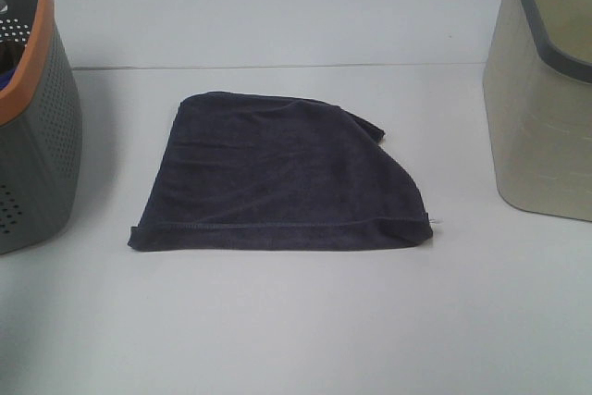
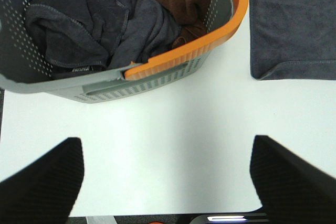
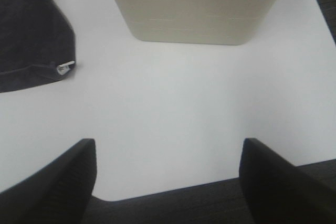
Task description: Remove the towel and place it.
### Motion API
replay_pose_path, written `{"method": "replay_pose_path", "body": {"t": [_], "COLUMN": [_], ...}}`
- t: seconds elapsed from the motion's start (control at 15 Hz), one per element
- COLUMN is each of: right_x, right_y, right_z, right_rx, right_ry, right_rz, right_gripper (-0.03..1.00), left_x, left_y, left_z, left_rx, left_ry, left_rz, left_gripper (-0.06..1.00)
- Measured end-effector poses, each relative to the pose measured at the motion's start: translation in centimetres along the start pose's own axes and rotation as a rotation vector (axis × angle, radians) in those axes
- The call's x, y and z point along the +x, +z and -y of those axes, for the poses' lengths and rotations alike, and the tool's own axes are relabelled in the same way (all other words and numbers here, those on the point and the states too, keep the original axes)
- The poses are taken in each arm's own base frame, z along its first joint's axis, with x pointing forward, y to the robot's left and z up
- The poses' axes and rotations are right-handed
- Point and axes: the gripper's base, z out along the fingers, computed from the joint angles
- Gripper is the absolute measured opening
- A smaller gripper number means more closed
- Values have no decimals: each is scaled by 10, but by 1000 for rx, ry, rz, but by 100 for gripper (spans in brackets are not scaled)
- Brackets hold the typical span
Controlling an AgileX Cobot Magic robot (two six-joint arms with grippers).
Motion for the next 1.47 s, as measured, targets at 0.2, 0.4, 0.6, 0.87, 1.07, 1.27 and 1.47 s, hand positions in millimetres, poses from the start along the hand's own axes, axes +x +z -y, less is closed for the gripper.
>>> {"method": "replay_pose_path", "body": {"t": [0.2, 0.4, 0.6, 0.87, 1.07, 1.27, 1.47], "right_x": [22, 36, 56, 91, 102, 98, 95], "right_y": [0, -5, -12, -5, -1, 2, 7], "right_z": [7, 9, 11, 7, 5, 3, 1], "right_rx": [52, 48, 28, -53, -78, -96, -113], "right_ry": [21, 27, 27, 11, -9, -53, -64], "right_rz": [31, 79, 150, 210, 232, 283, 318], "right_gripper": [75, 75, 75, 75, 75, 75, 75], "left_x": [34, 69, 101, 129, 152, 175, 176], "left_y": [-22, -39, -32, -11, -5, -1, 0], "left_z": [-2, -6, -12, -12, -13, -13, -11], "left_rx": [-26, -69, -130, -81, -74, -43, -21], "left_ry": [-17, -2, 14, 79, 75, 64, 75], "left_rz": [132, 272, 291, 285, 366, 464, 488], "left_gripper": [81, 81, 81, 81, 81, 81, 81]}}
